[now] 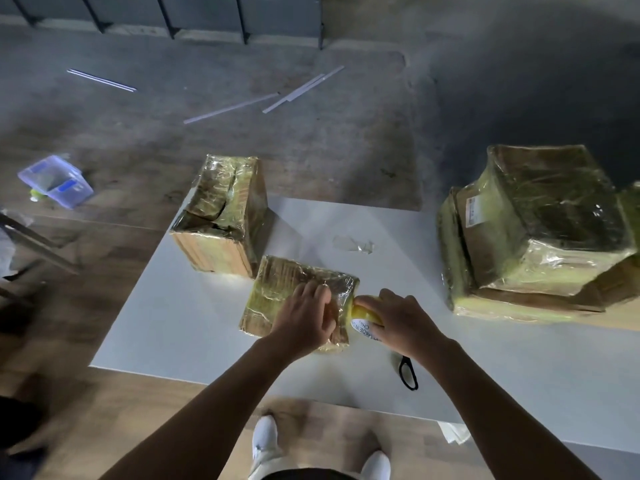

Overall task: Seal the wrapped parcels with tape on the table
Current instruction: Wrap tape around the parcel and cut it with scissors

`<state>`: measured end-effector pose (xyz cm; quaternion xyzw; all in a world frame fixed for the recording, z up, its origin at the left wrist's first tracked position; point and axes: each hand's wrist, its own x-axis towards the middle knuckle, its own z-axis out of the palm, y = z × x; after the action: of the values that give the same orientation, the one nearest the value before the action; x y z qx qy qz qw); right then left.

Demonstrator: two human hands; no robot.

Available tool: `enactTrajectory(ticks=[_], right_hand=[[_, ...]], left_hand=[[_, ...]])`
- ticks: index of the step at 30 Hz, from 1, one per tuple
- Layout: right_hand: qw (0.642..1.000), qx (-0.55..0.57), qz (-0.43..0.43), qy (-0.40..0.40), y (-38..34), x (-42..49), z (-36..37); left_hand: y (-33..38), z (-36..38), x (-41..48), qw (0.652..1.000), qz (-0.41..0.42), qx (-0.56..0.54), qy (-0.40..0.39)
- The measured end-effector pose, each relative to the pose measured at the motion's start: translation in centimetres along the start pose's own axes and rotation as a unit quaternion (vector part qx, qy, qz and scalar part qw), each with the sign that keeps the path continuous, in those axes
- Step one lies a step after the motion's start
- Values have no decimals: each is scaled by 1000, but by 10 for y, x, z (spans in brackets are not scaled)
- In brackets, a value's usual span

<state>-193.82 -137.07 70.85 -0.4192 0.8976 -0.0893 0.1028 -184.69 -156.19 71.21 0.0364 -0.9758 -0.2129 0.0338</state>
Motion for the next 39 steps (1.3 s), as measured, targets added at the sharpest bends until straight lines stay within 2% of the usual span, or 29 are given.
enactTrajectory(ticks=[2, 4, 9, 12, 16, 18, 22, 24, 26, 29, 32, 34, 37, 39], right_hand=[[1000, 18, 10, -1, 3, -4, 3], [998, 52, 26, -1, 5, -11, 9], [993, 108, 37, 3, 1, -18, 15], [992, 118, 44, -7, -2, -16, 13], [991, 125, 43, -4, -2, -17, 14], [988, 148, 42, 11, -3, -17, 16], [963, 246, 71, 78, -3, -20, 15], [945, 284, 108, 120, -5, -15, 10], [919, 323, 170, 147, -10, -6, 6], [898, 334, 260, 125, -17, 6, 14], [891, 326, 312, 55, -17, 11, 33], [892, 307, 330, 30, -17, 12, 44], [890, 302, 340, 41, -16, 9, 57], [893, 297, 335, 45, -16, 7, 66]], left_hand=[[-8, -2, -4, 999, -3, -40, -20], [-17, -3, -12, 998, 28, -36, -37], [-36, -3, -35, 986, 152, 70, -7], [-38, -7, -35, 979, 177, 99, 4], [-44, -8, -32, 967, 205, 149, -31], [-47, -7, -29, 966, 216, 144, -4], [-47, -24, -15, 966, 218, 125, 58], [-45, -37, -7, 974, 197, 103, 47], [-42, -47, -1, 991, 120, 54, 1], [-44, -44, 10, 996, -13, 34, -76], [-43, -30, 17, 987, -85, 10, -137], [-39, -15, 17, 991, -58, 16, -122], [-32, 0, 12, 995, 53, 72, -32], [-35, 10, 7, 990, 86, 114, -21]])
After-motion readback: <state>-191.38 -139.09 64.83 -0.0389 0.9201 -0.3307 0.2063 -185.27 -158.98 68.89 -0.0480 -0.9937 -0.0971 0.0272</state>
